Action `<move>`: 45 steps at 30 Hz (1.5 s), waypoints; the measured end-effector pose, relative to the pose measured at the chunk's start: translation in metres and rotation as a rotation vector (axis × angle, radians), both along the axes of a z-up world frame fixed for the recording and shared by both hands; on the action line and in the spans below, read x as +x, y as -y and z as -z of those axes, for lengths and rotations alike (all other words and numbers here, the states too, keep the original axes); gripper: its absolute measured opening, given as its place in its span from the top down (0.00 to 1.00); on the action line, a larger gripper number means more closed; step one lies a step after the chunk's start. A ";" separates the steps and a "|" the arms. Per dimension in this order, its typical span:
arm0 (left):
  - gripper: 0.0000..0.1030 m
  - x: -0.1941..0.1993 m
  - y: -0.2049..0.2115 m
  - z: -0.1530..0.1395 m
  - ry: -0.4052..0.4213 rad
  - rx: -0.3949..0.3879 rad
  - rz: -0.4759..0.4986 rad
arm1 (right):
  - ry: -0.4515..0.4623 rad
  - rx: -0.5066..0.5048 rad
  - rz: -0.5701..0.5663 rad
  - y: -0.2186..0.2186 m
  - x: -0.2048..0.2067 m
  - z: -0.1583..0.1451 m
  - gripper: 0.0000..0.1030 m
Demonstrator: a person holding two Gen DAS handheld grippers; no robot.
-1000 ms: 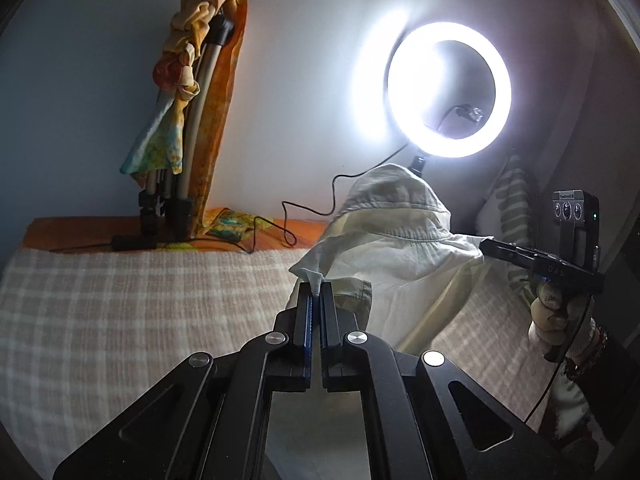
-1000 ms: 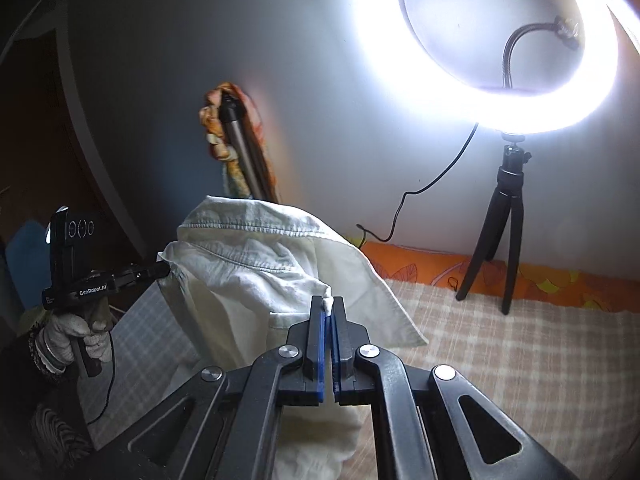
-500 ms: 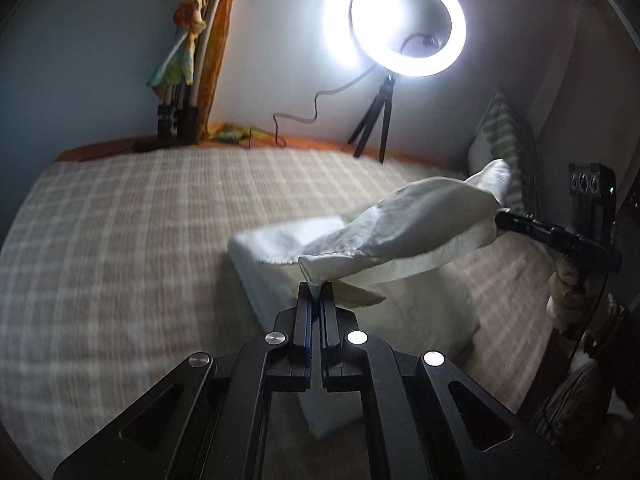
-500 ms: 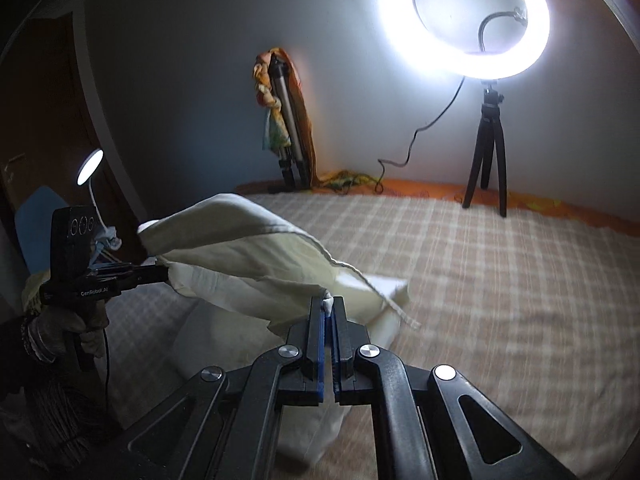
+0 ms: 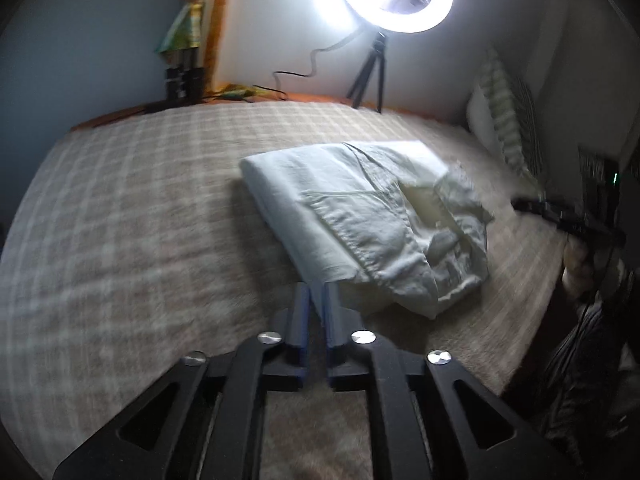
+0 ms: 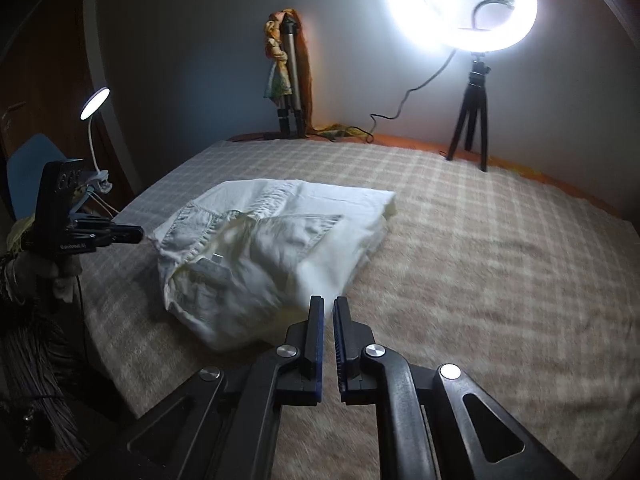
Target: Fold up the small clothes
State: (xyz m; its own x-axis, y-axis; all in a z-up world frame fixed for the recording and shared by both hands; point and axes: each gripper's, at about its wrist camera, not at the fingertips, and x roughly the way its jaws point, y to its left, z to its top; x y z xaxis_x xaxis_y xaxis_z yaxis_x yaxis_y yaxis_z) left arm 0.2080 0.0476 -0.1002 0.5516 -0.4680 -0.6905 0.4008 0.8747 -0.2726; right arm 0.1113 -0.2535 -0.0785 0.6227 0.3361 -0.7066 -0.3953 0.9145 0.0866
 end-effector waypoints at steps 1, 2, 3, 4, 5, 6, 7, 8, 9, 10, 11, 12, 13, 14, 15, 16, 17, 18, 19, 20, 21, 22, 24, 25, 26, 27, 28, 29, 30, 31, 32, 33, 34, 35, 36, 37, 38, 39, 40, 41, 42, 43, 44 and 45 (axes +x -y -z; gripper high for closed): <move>0.89 -0.001 -0.006 -0.002 -0.007 -0.031 -0.017 | -0.013 0.026 0.025 0.008 -0.001 -0.001 0.91; 0.89 0.003 -0.014 -0.003 -0.023 -0.082 -0.043 | -0.027 0.062 0.050 0.015 0.001 -0.002 0.85; 0.89 0.006 -0.018 -0.003 -0.034 -0.117 -0.064 | -0.047 0.118 0.077 0.023 0.004 -0.001 0.70; 0.85 0.010 -0.022 -0.002 -0.049 -0.155 -0.084 | -0.068 0.169 0.097 0.029 0.007 0.000 0.63; 0.81 0.014 -0.023 -0.002 -0.068 -0.187 -0.096 | -0.096 0.223 0.114 0.034 0.011 0.002 0.63; 0.72 0.020 -0.025 0.002 -0.101 -0.243 -0.112 | -0.129 0.283 0.128 0.039 0.016 0.006 0.63; 0.68 0.024 -0.025 0.005 -0.126 -0.287 -0.120 | -0.163 0.344 0.142 0.043 0.020 0.011 0.62; 0.68 0.026 -0.024 0.008 -0.144 -0.315 -0.124 | -0.194 0.401 0.154 0.045 0.025 0.016 0.62; 0.68 0.033 -0.021 0.014 -0.180 -0.342 -0.131 | -0.216 0.438 0.159 0.046 0.029 0.019 0.61; 0.68 0.035 -0.019 0.017 -0.201 -0.354 -0.132 | -0.242 0.471 0.155 0.045 0.033 0.024 0.60; 0.68 0.039 -0.016 0.021 -0.225 -0.372 -0.131 | -0.272 0.501 0.150 0.045 0.038 0.028 0.59; 0.69 0.043 -0.012 0.028 -0.254 -0.393 -0.126 | -0.296 0.516 0.153 0.044 0.042 0.033 0.59; 0.73 0.044 -0.010 0.031 -0.269 -0.405 -0.125 | -0.317 0.510 0.170 0.043 0.046 0.039 0.59; 0.76 0.045 -0.007 0.035 -0.280 -0.422 -0.122 | -0.330 0.502 0.182 0.041 0.048 0.044 0.60; 0.94 0.046 -0.005 0.037 -0.292 -0.437 -0.106 | -0.347 0.512 0.177 0.040 0.050 0.049 0.64; 0.99 0.046 -0.002 0.038 -0.296 -0.433 -0.099 | -0.366 0.534 0.163 0.038 0.053 0.053 0.71; 0.99 0.045 0.000 0.037 -0.290 -0.415 -0.097 | -0.376 0.556 0.152 0.036 0.054 0.055 0.78; 0.99 0.044 0.002 0.034 -0.286 -0.412 -0.090 | -0.378 0.578 0.138 0.034 0.054 0.055 0.91; 0.99 0.042 0.001 0.031 -0.287 -0.428 -0.087 | -0.375 0.595 0.130 0.031 0.053 0.053 0.98; 0.99 0.041 0.001 0.028 -0.288 -0.433 -0.093 | -0.366 0.618 0.126 0.029 0.051 0.050 0.98; 0.99 0.040 -0.001 0.024 -0.282 -0.427 -0.091 | -0.360 0.645 0.116 0.028 0.049 0.046 0.99; 0.99 0.038 -0.003 0.022 -0.279 -0.417 -0.088 | -0.349 0.644 0.108 0.027 0.046 0.042 1.00; 0.98 0.037 -0.004 0.027 -0.277 -0.350 -0.092 | -0.339 0.585 0.115 0.026 0.042 0.041 1.00; 0.98 0.037 -0.005 0.032 -0.281 -0.321 -0.095 | -0.360 0.564 0.129 0.027 0.043 0.047 1.00; 0.98 0.037 -0.007 0.037 -0.291 -0.315 -0.095 | -0.386 0.541 0.148 0.028 0.046 0.054 1.00; 0.98 0.037 -0.006 0.043 -0.303 -0.304 -0.096 | -0.407 0.510 0.160 0.027 0.047 0.062 1.00; 0.98 0.036 -0.005 0.045 -0.298 -0.294 -0.094 | -0.414 0.480 0.160 0.024 0.048 0.065 1.00; 0.98 0.035 -0.003 0.045 -0.291 -0.282 -0.089 | -0.413 0.453 0.153 0.020 0.048 0.065 1.00; 0.98 0.034 -0.002 0.044 -0.284 -0.268 -0.081 | -0.399 0.419 0.141 0.016 0.047 0.062 1.00; 0.98 0.033 -0.001 0.043 -0.277 -0.259 -0.077 | -0.390 0.403 0.133 0.013 0.047 0.059 1.00; 0.98 0.033 0.000 0.042 -0.273 -0.249 -0.074 | -0.388 0.401 0.128 0.012 0.047 0.058 1.00; 0.98 0.031 0.000 0.042 -0.269 -0.239 -0.071 | -0.387 0.402 0.126 0.012 0.047 0.057 1.00; 0.98 0.030 0.002 0.041 -0.266 -0.230 -0.067 | -0.389 0.407 0.127 0.013 0.047 0.057 1.00; 0.98 0.029 0.001 0.041 -0.262 -0.227 -0.066 | -0.392 0.407 0.126 0.012 0.048 0.058 1.00; 0.98 0.029 0.001 0.041 -0.262 -0.229 -0.067 | -0.392 0.403 0.124 0.013 0.048 0.060 1.00; 0.98 0.027 -0.001 0.039 -0.259 -0.224 -0.064 | -0.391 0.396 0.114 0.012 0.048 0.059 0.99; 0.98 0.025 -0.003 0.037 -0.250 -0.212 -0.061 | -0.387 0.388 0.102 0.012 0.047 0.057 0.99; 0.99 0.021 -0.008 0.035 -0.239 -0.195 -0.063 | -0.375 0.380 0.092 0.012 0.046 0.053 0.97; 0.99 0.022 -0.010 0.033 -0.233 -0.186 -0.065 | -0.358 0.370 0.089 0.015 0.044 0.048 0.94; 0.99 0.019 -0.015 0.030 -0.226 -0.182 -0.072 | -0.334 0.350 0.090 0.016 0.042 0.043 0.93; 0.99 0.017 -0.020 0.027 -0.219 -0.190 -0.086 | -0.313 0.338 0.092 0.017 0.040 0.039 0.90; 0.97 0.016 -0.026 0.025 -0.213 -0.200 -0.097 | -0.297 0.350 0.096 0.020 0.040 0.036 0.80; 0.95 0.017 -0.030 0.022 -0.208 -0.214 -0.107 | -0.289 0.370 0.101 0.023 0.041 0.034 0.73; 0.89 0.019 -0.036 0.018 -0.198 -0.241 -0.123 | -0.279 0.382 0.109 0.025 0.043 0.033 0.60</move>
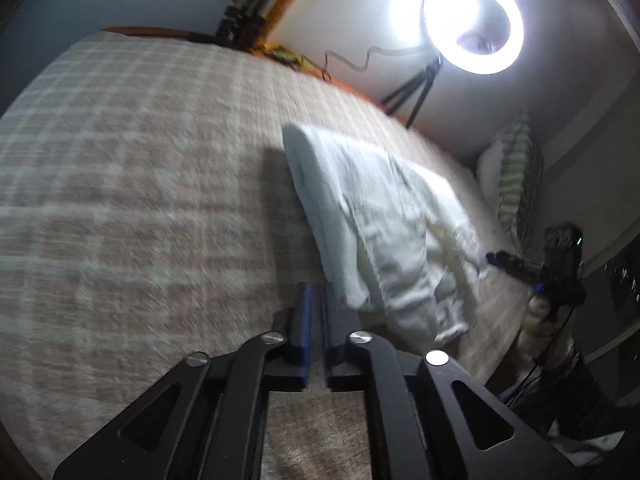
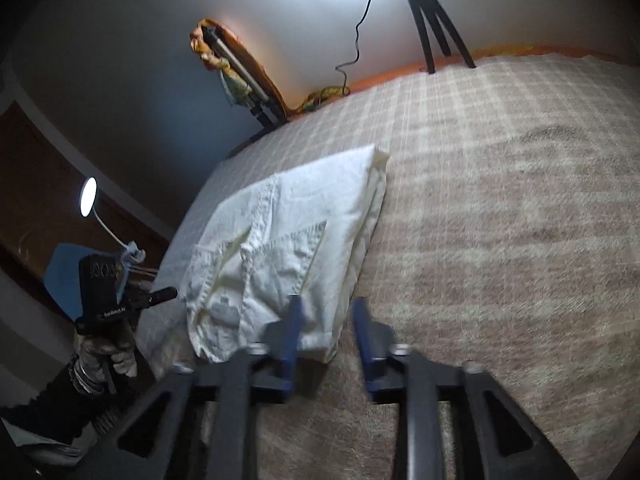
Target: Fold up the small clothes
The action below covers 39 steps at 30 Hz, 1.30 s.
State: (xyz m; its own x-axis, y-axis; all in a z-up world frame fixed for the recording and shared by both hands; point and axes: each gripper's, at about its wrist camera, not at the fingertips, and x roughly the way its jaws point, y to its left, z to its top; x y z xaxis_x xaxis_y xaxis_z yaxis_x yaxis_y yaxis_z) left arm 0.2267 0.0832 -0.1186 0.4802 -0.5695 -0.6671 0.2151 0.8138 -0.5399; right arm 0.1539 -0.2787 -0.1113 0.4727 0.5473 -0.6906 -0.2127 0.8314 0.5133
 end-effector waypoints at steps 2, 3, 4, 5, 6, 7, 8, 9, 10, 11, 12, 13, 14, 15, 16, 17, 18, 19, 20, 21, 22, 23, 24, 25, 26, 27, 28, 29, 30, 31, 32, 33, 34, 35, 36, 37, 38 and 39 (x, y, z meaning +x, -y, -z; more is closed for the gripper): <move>0.66 0.007 -0.005 -0.004 0.002 -0.015 -0.044 | 0.018 0.017 0.023 0.003 0.006 -0.003 0.57; 0.52 0.012 -0.006 -0.005 -0.007 -0.023 -0.070 | 0.014 0.020 0.031 0.004 0.010 -0.002 0.54; 0.51 0.017 -0.006 -0.004 -0.015 -0.053 -0.086 | 0.007 0.026 0.049 0.005 0.016 0.000 0.51; 0.51 0.022 -0.006 -0.002 -0.028 -0.091 -0.094 | 0.000 0.035 0.064 0.006 0.021 0.002 0.51; 0.51 0.027 -0.006 0.001 -0.042 -0.119 -0.105 | -0.009 0.048 0.073 0.007 0.026 0.005 0.51; 0.51 0.032 -0.004 0.003 -0.049 -0.137 -0.111 | -0.025 0.071 0.080 0.008 0.033 0.009 0.51; 0.51 0.038 -0.001 0.006 -0.057 -0.148 -0.114 | -0.038 0.084 0.084 0.008 0.039 0.012 0.51; 0.51 0.043 0.001 0.009 -0.066 -0.153 -0.121 | -0.051 0.095 0.087 0.007 0.044 0.016 0.51; 0.51 0.048 0.004 0.011 -0.074 -0.164 -0.121 | -0.066 0.104 0.092 0.006 0.049 0.020 0.51; 0.51 0.054 0.008 0.014 -0.086 -0.176 -0.117 | -0.077 0.105 0.094 0.006 0.053 0.023 0.51; 0.51 0.058 0.010 0.015 -0.093 -0.182 -0.120 | -0.088 0.107 0.099 0.006 0.058 0.027 0.51; 0.51 0.063 0.012 0.018 -0.100 -0.196 -0.126 | -0.096 0.115 0.101 0.007 0.060 0.031 0.51; 0.51 0.067 0.013 0.020 -0.109 -0.211 -0.124 | -0.109 0.133 0.105 0.010 0.063 0.035 0.51; 0.51 0.072 0.015 0.023 -0.121 -0.222 -0.124 | -0.122 0.151 0.108 0.012 0.065 0.038 0.51; 0.51 0.073 0.015 0.025 -0.129 -0.234 -0.122 | -0.134 0.170 0.111 0.014 0.068 0.041 0.51; 0.51 0.075 0.015 0.028 -0.141 -0.246 -0.120 | -0.143 0.186 0.112 0.015 0.069 0.044 0.51; 0.51 0.078 0.016 0.032 -0.155 -0.257 -0.122 | -0.150 0.190 0.113 0.015 0.071 0.047 0.51; 0.51 0.079 0.016 0.033 -0.164 -0.270 -0.123 | -0.155 0.197 0.111 0.016 0.072 0.049 0.51; 0.51 0.079 0.016 0.036 -0.177 -0.283 -0.121 | -0.157 0.210 0.108 0.016 0.073 0.050 0.51; 0.52 0.081 0.016 0.040 -0.192 -0.295 -0.121 | -0.161 0.222 0.103 0.016 0.074 0.051 0.51; 0.54 0.082 0.016 0.042 -0.195 -0.309 -0.120 | -0.162 0.231 0.099 0.016 0.075 0.052 0.51; 0.54 0.082 0.015 0.041 -0.194 -0.316 -0.120 | -0.166 0.241 0.093 0.015 0.078 0.053 0.52; 0.54 0.084 0.015 0.041 -0.193 -0.318 -0.120 | -0.171 0.250 0.085 0.014 0.079 0.055 0.52; 0.56 0.085 0.016 0.041 -0.192 -0.317 -0.116 | -0.173 0.258 0.078 0.012 0.080 0.055 0.54; 0.58 0.086 0.017 0.041 -0.189 -0.309 -0.113 | -0.175 0.264 0.071 0.010 0.081 0.056 0.55; 0.64 0.086 0.019 0.041 -0.187 -0.293 -0.115 | -0.179 0.270 0.061 0.009 0.082 0.058 0.58; 0.68 0.087 0.020 0.040 -0.184 -0.282 -0.114 | -0.183 0.276 0.057 0.006 0.084 0.059 0.60; 0.71 0.087 0.023 0.040 -0.184 -0.270 -0.105 | -0.186 0.284 0.053 0.003 0.085 0.060 0.61; 0.75 0.088 0.026 0.040 -0.180 -0.260 -0.098 | -0.190 0.287 0.050 0.000 0.086 0.061 0.64; 0.79 0.088 0.027 0.040 -0.176 -0.253 -0.093 | -0.190 0.288 0.047 -0.002 0.086 0.061 0.66; 0.81 0.088 0.029 0.039 -0.168 -0.241 -0.087 | -0.190 0.287 0.042 -0.002 0.086 0.062 0.67; 0.85 0.088 0.031 0.037 -0.160 -0.233 -0.082 | -0.189 0.284 0.041 -0.004 0.086 0.061 0.71; 0.86 0.088 0.033 0.035 -0.154 -0.220 -0.079 | -0.188 0.283 0.041 -0.005 0.085 0.061 0.75; 0.87 0.089 0.035 0.033 -0.146 -0.209 -0.078 | -0.183 0.278 0.041 -0.005 0.083 0.059 0.78; 0.88 0.087 0.037 0.029 -0.133 -0.193 -0.072 | -0.176 0.263 0.040 -0.007 0.082 0.057 0.83; 0.89 0.087 0.038 0.027 -0.121 -0.177 -0.071 | -0.159 0.238 0.038 -0.012 0.081 0.051 0.86; 0.89 0.087 0.040 0.025 -0.111 -0.164 -0.070 | -0.142 0.214 0.035 -0.016 0.080 0.046 0.87; 0.90 0.084 0.043 0.021 -0.092 -0.146 -0.066 | -0.119 0.181 0.030 -0.021 0.078 0.040 0.88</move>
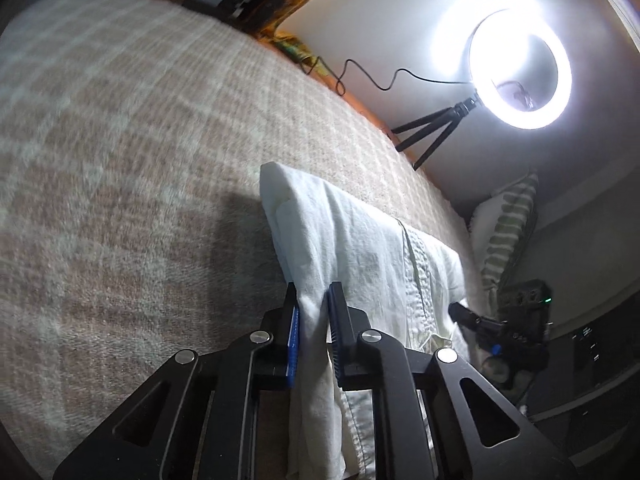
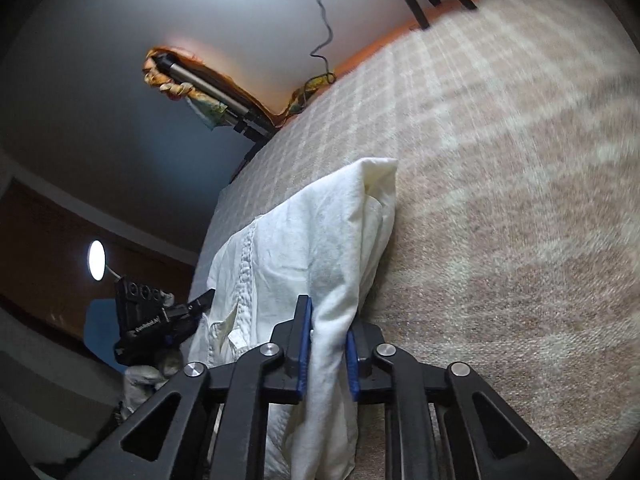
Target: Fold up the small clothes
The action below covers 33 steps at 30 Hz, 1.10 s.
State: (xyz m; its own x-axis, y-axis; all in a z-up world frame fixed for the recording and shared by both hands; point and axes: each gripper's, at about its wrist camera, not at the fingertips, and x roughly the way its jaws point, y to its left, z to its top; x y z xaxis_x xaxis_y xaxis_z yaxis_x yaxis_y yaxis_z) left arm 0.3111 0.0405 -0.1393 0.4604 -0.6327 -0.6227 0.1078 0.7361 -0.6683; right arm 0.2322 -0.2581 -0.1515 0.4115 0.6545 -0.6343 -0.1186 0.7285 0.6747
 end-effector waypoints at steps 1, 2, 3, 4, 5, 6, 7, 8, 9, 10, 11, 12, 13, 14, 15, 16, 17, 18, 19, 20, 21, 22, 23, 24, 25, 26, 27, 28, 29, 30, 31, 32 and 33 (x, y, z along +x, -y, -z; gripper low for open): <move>0.90 -0.001 0.002 -0.002 0.012 0.010 0.000 | 0.018 -0.033 -0.004 -0.004 -0.002 -0.005 0.89; 0.90 -0.002 0.004 -0.005 0.024 0.019 0.002 | 0.041 -0.072 -0.010 -0.010 -0.004 -0.011 0.90; 0.91 -0.004 0.005 -0.008 0.037 0.027 0.003 | 0.068 -0.109 -0.017 -0.016 -0.007 -0.018 0.91; 0.91 -0.005 0.005 -0.011 0.047 0.028 0.006 | 0.090 -0.132 -0.020 -0.019 -0.009 -0.023 0.91; 0.91 -0.006 0.006 -0.014 0.057 0.029 0.009 | 0.109 -0.145 -0.025 -0.022 -0.011 -0.027 0.91; 0.91 -0.007 0.006 -0.016 0.063 0.027 0.009 | 0.128 -0.154 -0.030 -0.026 -0.014 -0.033 0.92; 0.91 -0.008 0.006 -0.019 0.070 0.024 0.009 | 0.140 -0.157 -0.031 -0.027 -0.015 -0.036 0.92; 0.91 -0.009 0.007 -0.021 0.075 0.023 0.010 | 0.151 -0.159 -0.029 -0.027 -0.016 -0.040 0.92; 0.92 -0.011 0.009 -0.026 0.087 0.024 0.014 | 0.159 -0.164 -0.027 -0.029 -0.017 -0.044 0.92; 0.92 -0.011 0.010 -0.028 0.095 0.024 0.016 | 0.166 -0.171 -0.025 -0.029 -0.018 -0.047 0.92; 0.92 -0.012 0.012 -0.030 0.102 0.023 0.021 | 0.173 -0.179 -0.021 -0.029 -0.019 -0.049 0.92; 0.92 -0.013 0.015 -0.034 0.113 0.021 0.027 | 0.180 -0.185 -0.016 -0.029 -0.019 -0.053 0.93; 0.92 -0.013 0.017 -0.036 0.119 0.020 0.033 | 0.184 -0.190 -0.013 -0.029 -0.018 -0.055 0.93; 0.92 -0.013 0.021 -0.038 0.125 0.020 0.041 | 0.192 -0.195 -0.008 -0.028 -0.019 -0.059 0.93; 0.92 -0.013 0.026 -0.041 0.132 0.022 0.050 | 0.200 -0.198 -0.004 -0.025 -0.020 -0.064 0.93; 0.92 -0.011 0.032 -0.043 0.141 0.023 0.060 | 0.211 -0.201 -0.002 -0.021 -0.021 -0.068 0.93; 0.92 -0.009 0.040 -0.045 0.150 0.023 0.072 | 0.222 -0.206 0.003 -0.017 -0.022 -0.072 0.93; 0.92 -0.007 0.048 -0.046 0.158 0.023 0.086 | 0.231 -0.215 0.012 -0.013 -0.022 -0.076 0.93; 0.92 -0.006 0.053 -0.047 0.164 0.022 0.097 | 0.240 -0.224 0.020 -0.009 -0.023 -0.081 0.93; 0.92 -0.003 0.063 -0.048 0.171 0.019 0.112 | 0.250 -0.233 0.027 -0.003 -0.024 -0.085 0.93; 0.92 0.001 0.073 -0.049 0.174 0.013 0.124 | 0.255 -0.242 0.036 0.003 -0.024 -0.089 0.93; 0.92 0.003 0.081 -0.050 0.176 0.009 0.135 | 0.260 -0.251 0.050 0.012 -0.025 -0.092 0.93; 0.92 0.007 0.092 -0.051 0.181 0.008 0.148 | 0.261 -0.257 0.062 0.019 -0.025 -0.095 0.93; 0.92 0.011 0.103 -0.052 0.186 0.007 0.159 | 0.262 -0.264 0.074 0.027 -0.025 -0.097 0.93; 0.92 0.014 0.111 -0.052 0.189 0.004 0.169 | 0.262 -0.272 0.087 0.036 -0.025 -0.099 0.93; 0.92 0.016 0.118 -0.053 0.193 0.001 0.178 | 0.261 -0.279 0.098 0.045 -0.024 -0.101 0.93; 0.92 0.020 0.129 -0.054 0.197 0.001 0.188 | 0.261 -0.288 0.110 0.053 -0.023 -0.104 0.93; 0.92 0.024 0.140 -0.055 0.204 0.005 0.200 | 0.261 -0.298 0.122 0.063 -0.022 -0.106 0.93; 0.92 0.027 0.148 -0.057 0.209 0.006 0.209 | 0.262 -0.305 0.130 0.070 -0.021 -0.108 0.93; 0.92 0.032 0.161 -0.058 0.216 0.007 0.221 | 0.265 -0.317 0.139 0.079 -0.020 -0.111 0.93; 0.92 0.034 0.168 -0.059 0.220 0.007 0.229 | 0.268 -0.329 0.148 0.087 -0.019 -0.114 0.93; 0.92 0.039 0.181 -0.061 0.227 0.010 0.241 | 0.273 -0.343 0.157 0.095 -0.017 -0.118 0.93; 0.92 0.043 0.194 -0.062 0.233 0.012 0.251 | 0.277 -0.360 0.165 0.103 -0.015 -0.122 0.93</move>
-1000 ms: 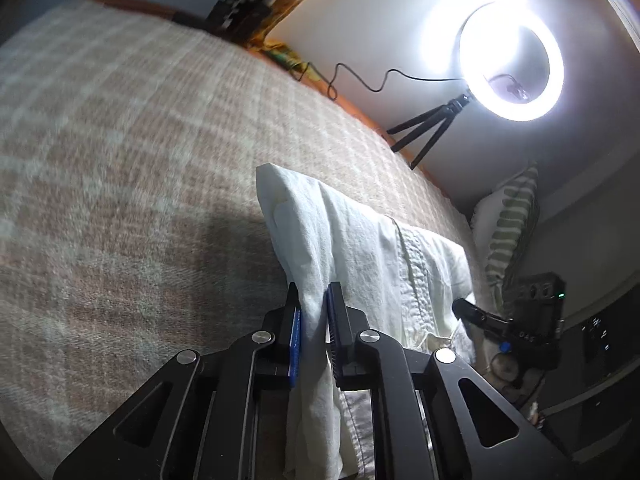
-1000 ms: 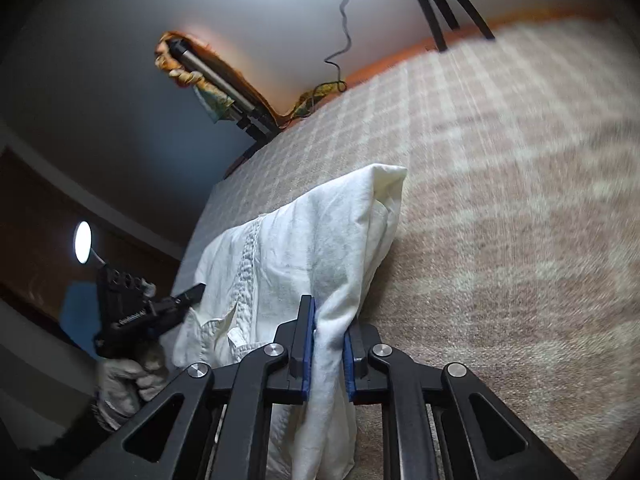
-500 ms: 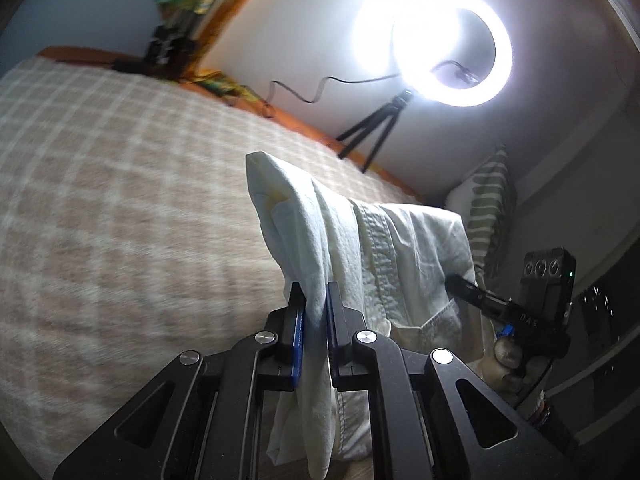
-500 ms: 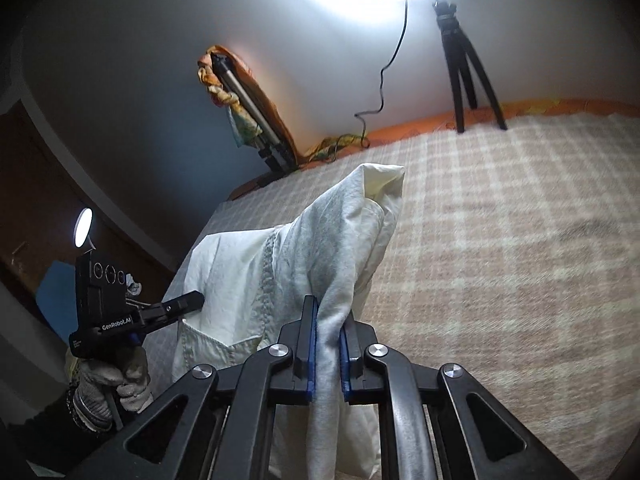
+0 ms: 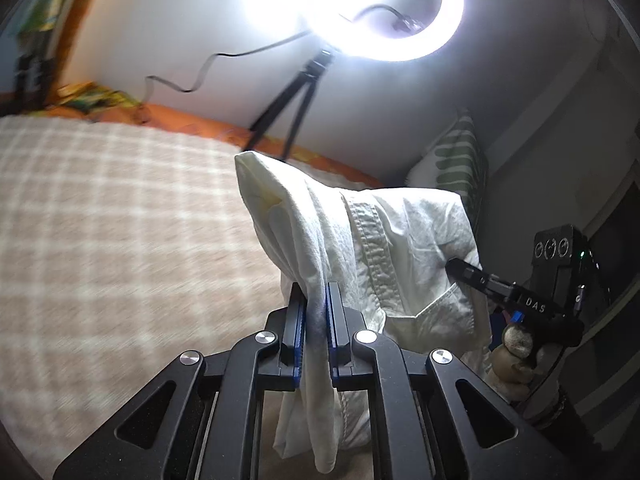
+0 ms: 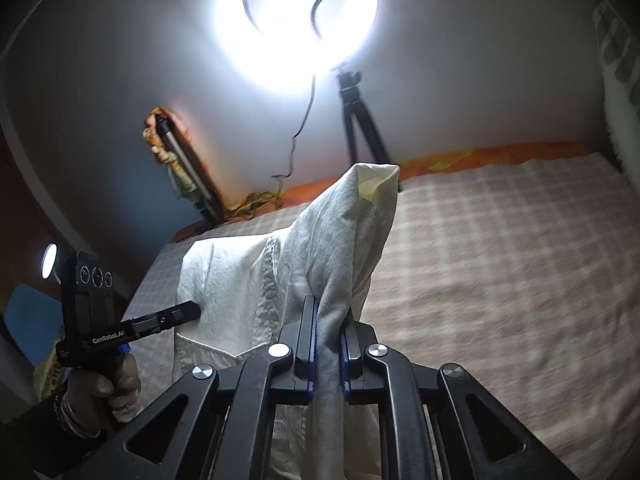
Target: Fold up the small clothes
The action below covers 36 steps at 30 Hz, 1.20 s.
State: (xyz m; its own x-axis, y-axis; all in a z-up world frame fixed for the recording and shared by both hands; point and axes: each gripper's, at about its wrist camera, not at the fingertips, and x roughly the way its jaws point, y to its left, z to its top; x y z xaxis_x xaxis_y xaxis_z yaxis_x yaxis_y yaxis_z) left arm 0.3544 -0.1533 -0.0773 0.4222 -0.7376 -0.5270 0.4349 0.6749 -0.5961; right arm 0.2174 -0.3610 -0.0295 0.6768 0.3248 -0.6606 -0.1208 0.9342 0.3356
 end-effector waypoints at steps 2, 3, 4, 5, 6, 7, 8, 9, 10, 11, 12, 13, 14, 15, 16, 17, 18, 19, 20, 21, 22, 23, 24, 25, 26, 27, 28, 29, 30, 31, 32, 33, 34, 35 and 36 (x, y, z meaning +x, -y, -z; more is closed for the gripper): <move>0.92 0.008 0.021 -0.002 0.008 0.000 0.022 | 0.007 -0.026 0.021 0.016 0.006 -0.007 0.93; 0.92 0.011 0.030 -0.004 0.016 0.003 0.032 | 0.010 -0.038 0.030 0.024 0.009 -0.010 0.93; 0.92 0.016 0.043 -0.005 0.028 0.010 0.043 | 0.015 -0.057 0.044 0.033 0.015 -0.015 0.93; 0.92 0.021 0.055 -0.006 0.037 0.015 0.053 | 0.018 -0.074 0.055 0.040 0.020 -0.018 0.93; 0.92 0.026 0.065 -0.006 0.042 0.017 0.062 | 0.021 -0.087 0.067 0.047 0.025 -0.021 0.93; 0.92 0.029 0.072 -0.005 0.045 0.017 0.068 | 0.024 -0.097 0.079 0.057 0.030 -0.022 0.93; 0.92 0.035 0.084 -0.005 0.049 0.019 0.076 | 0.026 -0.107 0.091 0.064 0.035 -0.024 0.93; 0.92 0.041 0.094 -0.005 0.053 0.022 0.083 | 0.027 -0.117 0.102 0.072 0.041 -0.025 0.93; 0.92 0.045 0.101 -0.004 0.056 0.026 0.086 | 0.027 -0.129 0.111 0.078 0.047 -0.026 0.93; 0.92 0.050 0.108 -0.003 0.056 0.025 0.090 | 0.028 -0.145 0.121 0.086 0.054 -0.027 0.93; 0.92 0.056 0.118 -0.001 0.057 0.028 0.096 | 0.028 -0.154 0.131 0.094 0.059 -0.027 0.93; 0.92 0.061 0.124 -0.001 0.058 0.030 0.099 | 0.028 -0.156 0.138 0.099 0.064 -0.026 0.93; 0.92 0.066 0.130 0.001 0.058 0.034 0.101 | 0.028 -0.155 0.148 0.106 0.068 -0.025 0.93; 0.92 0.071 0.135 0.003 0.058 0.040 0.107 | 0.026 -0.153 0.157 0.113 0.073 -0.023 0.93; 0.92 0.074 0.139 0.004 0.060 0.049 0.110 | 0.022 -0.152 0.167 0.120 0.077 -0.020 0.93; 0.92 0.078 0.143 0.007 0.062 0.060 0.110 | 0.015 -0.152 0.176 0.126 0.082 -0.016 0.93; 0.92 0.082 0.146 0.009 0.062 0.071 0.111 | 0.009 -0.152 0.182 0.132 0.085 -0.012 0.93; 0.92 0.085 0.148 0.010 0.060 0.076 0.111 | 0.000 -0.149 0.188 0.137 0.089 -0.007 0.93; 0.92 0.089 0.150 0.012 0.055 0.081 0.111 | -0.011 -0.149 0.198 0.143 0.093 -0.001 0.93; 0.92 0.091 0.153 0.016 0.052 0.091 0.110 | -0.018 -0.151 0.207 0.148 0.098 0.004 0.93; 0.92 0.093 0.155 0.018 0.055 0.103 0.108 | -0.026 -0.148 0.215 0.151 0.102 0.009 0.93; 0.92 0.093 0.157 0.019 0.062 0.118 0.108 | -0.033 -0.146 0.221 0.152 0.105 0.014 0.93; 0.92 0.093 0.158 0.020 0.070 0.131 0.107 | -0.039 -0.150 0.225 0.155 0.110 0.018 0.93; 0.92 0.093 0.160 0.021 0.080 0.150 0.104 | -0.045 -0.164 0.229 0.156 0.112 0.021 0.94; 0.92 0.092 0.161 0.021 0.088 0.163 0.103 | -0.051 -0.183 0.231 0.155 0.116 0.025 0.93; 0.92 0.092 0.162 0.020 0.096 0.179 0.100 | -0.056 -0.194 0.233 0.155 0.118 0.027 0.94; 0.92 0.091 0.164 0.020 0.103 0.196 0.098 | -0.063 -0.211 0.235 0.153 0.121 0.030 0.94; 0.92 0.093 0.167 0.020 0.111 0.214 0.094 | -0.069 -0.228 0.241 0.152 0.122 0.031 0.93; 0.91 0.092 0.169 0.019 0.124 0.243 0.087 | -0.076 -0.250 0.257 0.152 0.124 0.032 0.92; 0.87 0.091 0.170 0.018 0.138 0.274 0.077 | -0.087 -0.278 0.283 0.153 0.127 0.034 0.89; 0.85 0.092 0.169 0.018 0.145 0.287 0.067 | -0.090 -0.290 0.294 0.153 0.127 0.034 0.86; 0.77 0.091 0.166 0.016 0.145 0.279 0.064 | -0.088 -0.306 0.313 0.154 0.126 0.033 0.82; 0.67 0.093 0.164 0.015 0.138 0.266 0.067 | -0.082 -0.321 0.330 0.154 0.124 0.030 0.70; 0.61 0.094 0.164 0.013 0.135 0.260 0.065 | -0.072 -0.327 0.340 0.154 0.121 0.028 0.65; 0.55 0.093 0.162 0.011 0.137 0.260 0.060 | -0.064 -0.328 0.348 0.155 0.118 0.024 0.60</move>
State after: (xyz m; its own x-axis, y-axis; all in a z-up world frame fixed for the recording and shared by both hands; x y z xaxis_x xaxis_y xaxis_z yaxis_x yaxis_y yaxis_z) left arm 0.4478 -0.3156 -0.0883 0.4617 -0.6111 -0.6430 0.5432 0.7678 -0.3397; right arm 0.3356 -0.5157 -0.0539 0.6633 -0.1463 -0.7339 0.2287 0.9734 0.0126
